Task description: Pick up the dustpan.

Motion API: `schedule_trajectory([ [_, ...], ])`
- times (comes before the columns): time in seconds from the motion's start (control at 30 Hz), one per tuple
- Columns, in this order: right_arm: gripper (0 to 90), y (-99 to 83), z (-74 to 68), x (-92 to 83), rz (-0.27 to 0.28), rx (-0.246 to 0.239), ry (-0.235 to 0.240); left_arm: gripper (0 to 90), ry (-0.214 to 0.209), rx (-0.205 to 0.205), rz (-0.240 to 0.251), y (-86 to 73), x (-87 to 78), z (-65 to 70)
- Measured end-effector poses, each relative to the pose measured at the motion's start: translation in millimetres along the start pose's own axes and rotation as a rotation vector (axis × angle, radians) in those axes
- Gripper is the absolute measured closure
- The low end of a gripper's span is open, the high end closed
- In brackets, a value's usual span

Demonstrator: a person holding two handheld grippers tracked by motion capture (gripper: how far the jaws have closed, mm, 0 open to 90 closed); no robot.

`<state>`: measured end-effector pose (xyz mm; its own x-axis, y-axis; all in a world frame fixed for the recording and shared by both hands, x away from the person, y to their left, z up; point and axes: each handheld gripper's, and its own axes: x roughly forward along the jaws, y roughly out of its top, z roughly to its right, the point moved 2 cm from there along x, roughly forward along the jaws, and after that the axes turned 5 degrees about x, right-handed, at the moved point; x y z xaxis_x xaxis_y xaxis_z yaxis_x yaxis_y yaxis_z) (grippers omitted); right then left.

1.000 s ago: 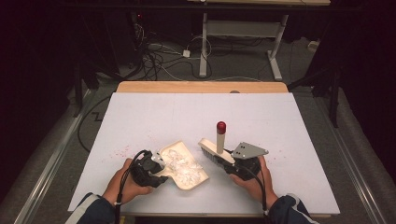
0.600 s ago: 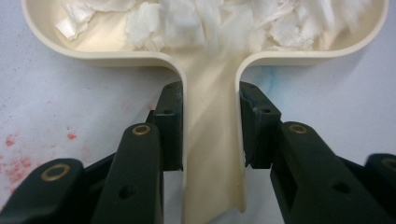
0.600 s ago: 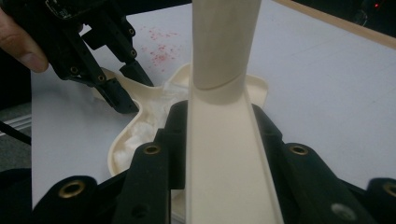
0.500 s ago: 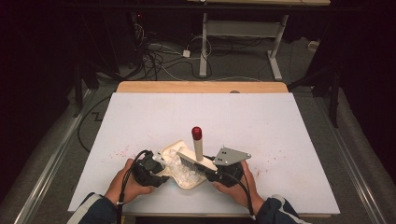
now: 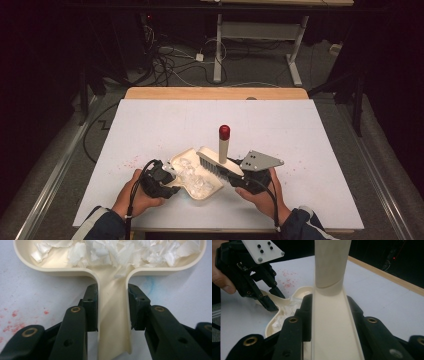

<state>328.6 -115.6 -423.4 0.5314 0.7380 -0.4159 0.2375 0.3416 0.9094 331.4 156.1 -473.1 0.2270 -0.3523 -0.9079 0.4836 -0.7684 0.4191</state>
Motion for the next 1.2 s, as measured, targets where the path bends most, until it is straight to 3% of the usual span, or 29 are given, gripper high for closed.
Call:
schedule_trajectory([
  [0.17, 67.3, 1.0, 4.3, -6.6, -0.002, 0.000, -0.002, 63.5, 0.012, -0.014, 0.008, -1.7, -2.2, -2.7],
  [0.4, 67.3, -2.7, 19.2, -18.6, -0.014, -0.013, -0.039, 63.5, 0.029, -0.037, 0.019, -3.2, -3.8, -8.8],
  [1.2, 67.2, -23.9, 64.3, -69.1, -0.060, 0.047, -0.101, 63.5, 0.051, -0.075, 0.035, -7.2, -4.2, -17.2],
])
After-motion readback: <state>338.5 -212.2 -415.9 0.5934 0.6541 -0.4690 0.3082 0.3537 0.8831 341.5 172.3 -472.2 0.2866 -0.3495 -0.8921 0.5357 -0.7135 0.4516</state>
